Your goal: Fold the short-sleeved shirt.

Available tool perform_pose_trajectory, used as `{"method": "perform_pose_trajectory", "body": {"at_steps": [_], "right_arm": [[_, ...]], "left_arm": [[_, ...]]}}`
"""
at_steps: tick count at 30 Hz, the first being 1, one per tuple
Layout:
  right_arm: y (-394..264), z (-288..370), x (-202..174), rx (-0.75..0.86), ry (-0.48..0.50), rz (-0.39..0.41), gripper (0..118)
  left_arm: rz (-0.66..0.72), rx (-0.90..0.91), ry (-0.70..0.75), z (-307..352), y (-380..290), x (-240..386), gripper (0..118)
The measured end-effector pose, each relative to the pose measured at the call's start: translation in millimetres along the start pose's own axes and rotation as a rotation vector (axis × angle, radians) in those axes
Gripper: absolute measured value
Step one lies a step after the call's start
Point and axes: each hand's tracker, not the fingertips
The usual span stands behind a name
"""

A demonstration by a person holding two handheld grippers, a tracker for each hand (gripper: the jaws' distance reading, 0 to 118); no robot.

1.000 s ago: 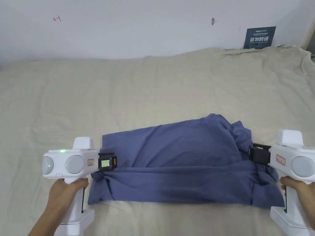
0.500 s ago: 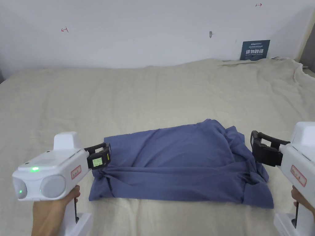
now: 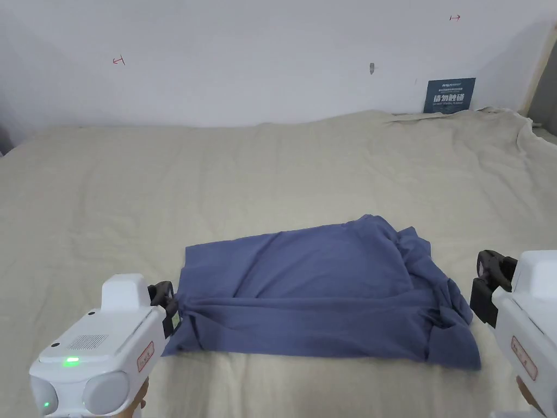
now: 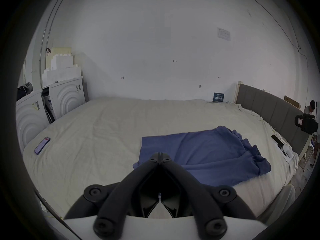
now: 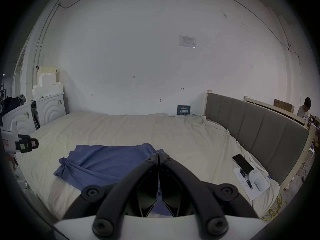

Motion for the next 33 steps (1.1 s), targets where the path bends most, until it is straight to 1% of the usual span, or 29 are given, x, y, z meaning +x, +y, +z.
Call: {"method": "perform_pose_trajectory", "body": {"at_steps": [4,10,11,12,13,14,15,16,17,19,20,25,26,27,29,30,32,33], "right_arm": [[1,-1,2,-0.005,0.0,-0.011,0],[0,-7,3,-0.026,0.005,-0.015,0],[-1,-9,3,-0.031,0.007,-0.014,0],[-2,-10,5,-0.034,0.008,-0.016,0],[-2,-11,5,-0.036,0.008,-0.017,0],[-2,-13,4,-0.041,0.007,-0.016,0],[-3,-15,4,-0.046,0.008,-0.016,0],[-4,-17,6,-0.049,0.008,-0.017,0],[-4,-19,6,-0.056,0.007,-0.017,0],[-6,-23,7,-0.068,0.006,-0.019,0],[-8,-27,10,-0.076,0.007,-0.022,0],[-16,-36,14,-0.106,0.001,-0.024,0],[-17,-37,15,-0.112,0.0,-0.025,0],[-18,-38,16,-0.118,0.0,-0.028,0],[-24,-44,21,-0.129,0.001,-0.037,0],[-25,-45,22,-0.135,-0.001,-0.038,0],[-29,-49,23,-0.148,-0.006,-0.038,0],[-30,-50,25,-0.156,-0.007,-0.041,0]], "left_arm": [[0.048,-0.111,-0.029,-18,1,-13,0],[0.076,-0.253,-0.018,-53,-3,-26,0],[0.093,-0.314,-0.023,-61,-3,-27,4],[0.12,-0.34,-0.027,-70,-5,-31,13],[0.145,-0.351,-0.024,-77,-7,-36,27],[0.177,-0.391,-0.023,-87,-10,-40,48],[0.205,-0.436,-0.012,-96,-11,-45,77],[0.22,-0.473,0.003,-105,-14,-47,92],[0.225,-0.511,0.019,-114,-18,-50,98],[0.204,-0.517,0.029,-135,-27,-57,97],[0.189,-0.553,0.051,-145,-32,-60,97],[0.174,-0.615,0.09,-170,-44,-61,96],[0.172,-0.624,0.089,-172,-45,-61,92],[0.168,-0.625,0.085,-165,-47,-61,84],[0.154,-0.639,0.072,-165,-51,-57,76],[0.14,-0.651,0.061,-166,-52,-55,66],[0.114,-0.652,0.042,-160,-52,-48,42],[0.1,-0.644,0.05,-159,-52,-46,36]]}}
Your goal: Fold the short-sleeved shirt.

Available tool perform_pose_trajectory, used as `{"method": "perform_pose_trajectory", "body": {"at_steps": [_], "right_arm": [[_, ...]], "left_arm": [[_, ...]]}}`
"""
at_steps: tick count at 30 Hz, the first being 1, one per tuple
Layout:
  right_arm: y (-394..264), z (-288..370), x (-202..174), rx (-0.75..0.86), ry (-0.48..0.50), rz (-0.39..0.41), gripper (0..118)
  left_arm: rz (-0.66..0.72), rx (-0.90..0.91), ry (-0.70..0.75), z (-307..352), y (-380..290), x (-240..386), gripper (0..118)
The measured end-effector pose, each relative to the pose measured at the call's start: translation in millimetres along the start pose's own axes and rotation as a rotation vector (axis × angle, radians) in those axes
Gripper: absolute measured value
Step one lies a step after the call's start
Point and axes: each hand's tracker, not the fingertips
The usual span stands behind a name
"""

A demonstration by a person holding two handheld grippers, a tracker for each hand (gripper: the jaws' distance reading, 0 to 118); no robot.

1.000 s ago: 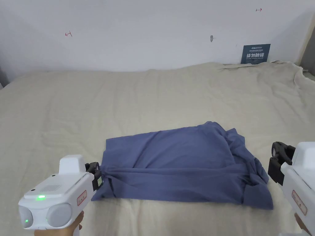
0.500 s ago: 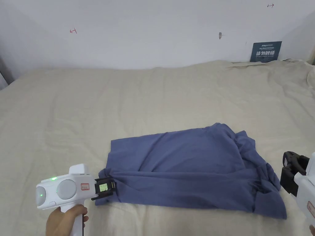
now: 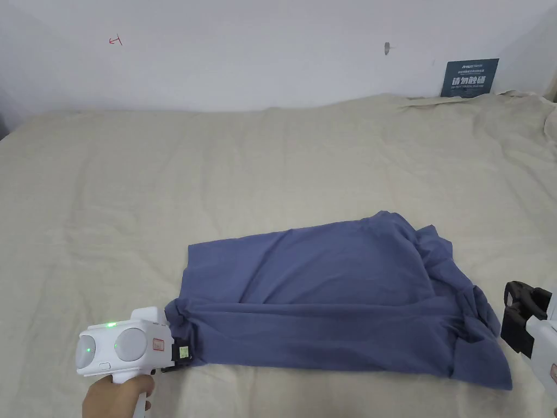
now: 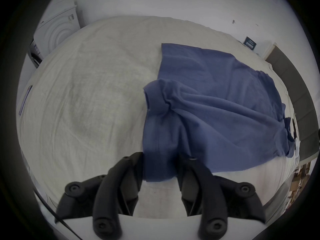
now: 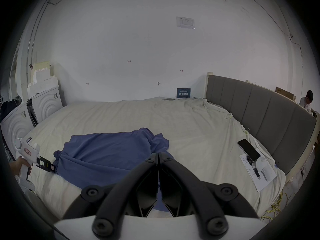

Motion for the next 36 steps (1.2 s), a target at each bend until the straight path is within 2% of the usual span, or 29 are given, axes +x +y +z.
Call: {"method": "perform_pose_trajectory", "body": {"at_steps": [2,3,7,8,12,13,18,20,22,23,24,26,27,28,31,36], "right_arm": [[-6,-7,7,-0.039,0.009,-0.043,0],[-8,-9,9,-0.057,0.01,-0.057,0],[-27,-32,22,-0.202,-0.005,-0.121,4],[-34,-40,26,-0.242,-0.003,-0.147,12],[-61,-72,36,-0.379,-0.001,-0.162,93],[-68,-80,36,-0.408,-0.005,-0.159,97],[-89,-103,37,-0.485,-0.001,-0.151,96],[-78,-93,24,-0.519,-0.009,-0.133,96],[-80,-93,24,-0.531,0.004,-0.134,93],[-89,-95,25,-0.522,0.025,-0.148,87],[-90,-95,25,-0.518,0.039,-0.156,68],[-89,-93,22,-0.51,0.046,-0.146,19],[-87,-92,21,-0.507,0.046,-0.113,4],[-85,-90,19,-0.506,0.048,-0.095,4],[-76,-78,22,-0.471,0.046,-0.116,2],[-52,-45,36,-0.397,0.026,-0.097,2]], "left_arm": [[-0.015,0.018,-0.018,6,-1,3,13],[-0.001,0.027,-0.062,8,0,2,7],[-0.018,0.07,-0.052,17,1,1,5],[-0.022,0.074,-0.056,22,1,1,5],[-0.04,0.101,-0.076,34,3,1,5],[-0.047,0.107,-0.077,37,3,1,5],[-0.05,0.123,-0.085,45,7,1,5],[-0.05,0.123,-0.086,44,6,1,5],[-0.049,0.122,-0.087,41,9,-3,5],[-0.048,0.122,-0.087,40,9,-5,5],[-0.048,0.121,-0.086,39,9,-5,5],[-0.042,0.119,-0.087,38,8,-4,5],[-0.038,0.118,-0.089,38,8,-4,5],[-0.034,0.118,-0.092,37,7,-5,5],[-0.023,0.117,-0.096,35,5,-12,5],[-0.007,0.118,-0.095,45,-1,-31,5]]}}
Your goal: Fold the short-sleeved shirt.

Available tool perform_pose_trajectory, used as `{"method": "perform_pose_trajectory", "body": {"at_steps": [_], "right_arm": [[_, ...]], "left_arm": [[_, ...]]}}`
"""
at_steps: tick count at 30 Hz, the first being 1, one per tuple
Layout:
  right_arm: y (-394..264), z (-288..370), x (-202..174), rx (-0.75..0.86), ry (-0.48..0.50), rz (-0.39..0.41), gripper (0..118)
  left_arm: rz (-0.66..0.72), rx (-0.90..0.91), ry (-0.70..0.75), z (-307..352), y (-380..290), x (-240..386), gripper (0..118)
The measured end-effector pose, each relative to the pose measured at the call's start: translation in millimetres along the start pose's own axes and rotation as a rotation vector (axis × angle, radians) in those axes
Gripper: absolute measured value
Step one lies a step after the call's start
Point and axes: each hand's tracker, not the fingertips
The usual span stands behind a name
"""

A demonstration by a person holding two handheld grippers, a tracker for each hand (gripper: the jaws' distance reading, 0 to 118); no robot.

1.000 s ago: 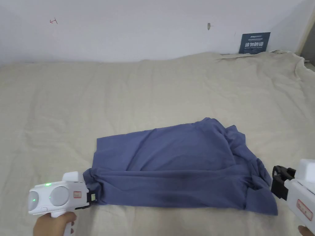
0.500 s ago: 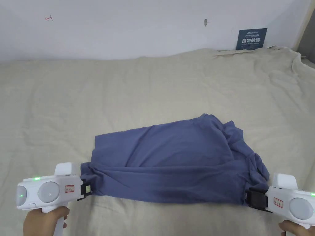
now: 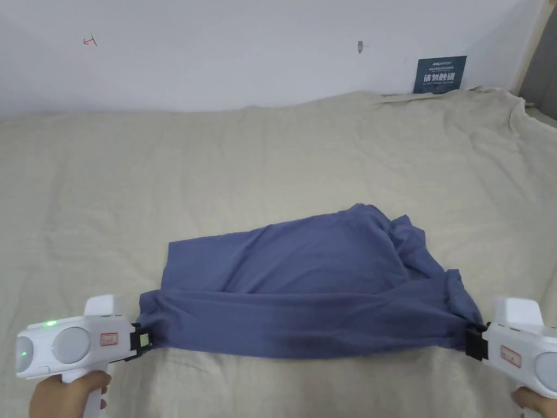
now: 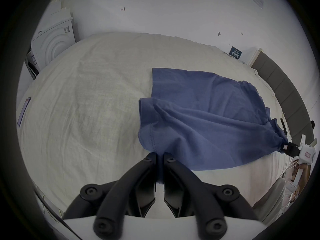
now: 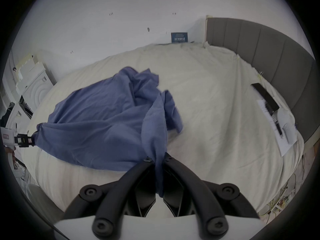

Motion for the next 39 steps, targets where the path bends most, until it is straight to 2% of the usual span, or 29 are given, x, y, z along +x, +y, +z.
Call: {"method": "perform_pose_trajectory", "body": {"at_steps": [2,3,6,13,22,26,30,33,35,38,39], "right_arm": [[0,15,8,0.008,0.017,-0.011,2],[-11,4,20,0.009,0.022,-0.014,2],[-22,22,26,0.01,0.027,0.003,2],[-59,51,25,-0.037,0.044,0.019,2],[-100,40,26,-0.128,0.009,-0.021,3],[-109,21,24,-0.178,-0.023,-0.018,3],[-114,10,22,-0.215,-0.037,-0.049,3],[-97,34,8,-0.204,-0.041,-0.065,4],[-92,37,12,-0.196,-0.046,-0.057,14],[-83,50,12,-0.139,-0.036,-0.06,64],[-78,59,11,-0.112,-0.026,-0.063,80]], "left_arm": [[0.039,0.004,-0.032,13,-5,-3,5],[0.032,0.003,-0.025,18,-8,-4,5],[0.012,-0.004,-0.009,28,-20,-12,5],[0.011,-0.038,-0.019,46,-61,-25,5],[0.004,-0.101,0.022,44,-104,-30,5],[-0.011,-0.125,0.051,35,-109,-22,5],[-0.029,-0.138,0.093,25,-113,-17,5],[-0.047,-0.138,0.116,25,-112,-12,8],[-0.039,-0.148,0.122,26,-110,-9,24],[-0.058,-0.161,0.187,32,-107,0,83],[-0.064,-0.154,0.208,35,-105,4,106]]}}
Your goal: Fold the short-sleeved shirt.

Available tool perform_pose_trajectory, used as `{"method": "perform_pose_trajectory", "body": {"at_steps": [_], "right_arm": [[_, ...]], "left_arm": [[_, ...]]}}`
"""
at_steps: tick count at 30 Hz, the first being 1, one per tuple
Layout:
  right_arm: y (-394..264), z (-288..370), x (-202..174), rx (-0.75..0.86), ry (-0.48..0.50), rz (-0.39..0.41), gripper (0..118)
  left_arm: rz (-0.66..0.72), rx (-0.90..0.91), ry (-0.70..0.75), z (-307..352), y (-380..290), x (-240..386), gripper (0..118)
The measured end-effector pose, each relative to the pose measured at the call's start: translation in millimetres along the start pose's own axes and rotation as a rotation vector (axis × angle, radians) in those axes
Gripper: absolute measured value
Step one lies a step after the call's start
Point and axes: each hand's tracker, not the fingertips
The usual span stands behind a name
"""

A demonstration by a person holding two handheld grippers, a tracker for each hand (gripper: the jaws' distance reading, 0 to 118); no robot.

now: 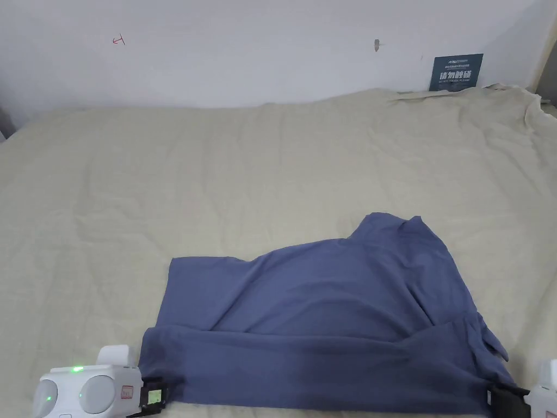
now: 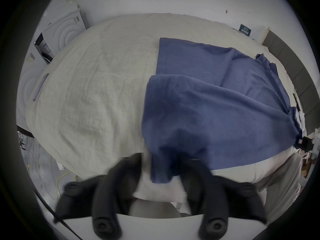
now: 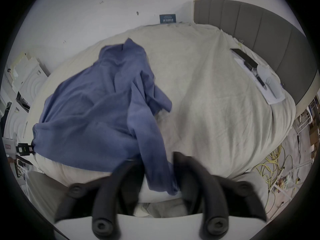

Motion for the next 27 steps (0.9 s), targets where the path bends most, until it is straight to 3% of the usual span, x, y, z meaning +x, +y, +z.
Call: {"method": "perform_pose_trajectory", "body": {"at_steps": [1,3,15,20,23,24,25,27], "right_arm": [[4,8,-2,0.029,0.005,0.0,86],[17,27,-8,0.112,0.015,0.01,87],[76,63,-39,0.463,0.089,0.102,88],[83,71,-66,0.577,0.047,0.162,88],[83,72,-75,0.609,0.014,0.177,84],[82,77,-83,0.622,0.002,0.18,73],[82,78,-85,0.63,-0.001,0.18,53],[82,77,-88,0.651,-0.006,0.177,0]], "left_arm": [[0.0,0.008,0.01,3,2,1,115],[0.001,0.064,-0.002,21,9,4,116],[0.091,0.536,-0.141,119,63,25,117],[0.058,0.686,-0.144,138,67,47,112],[0.011,0.761,-0.109,132,64,56,84],[-0.004,0.778,-0.101,129,62,60,66],[-0.009,0.779,-0.093,127,61,63,47],[-0.027,0.785,-0.091,123,58,69,6]]}}
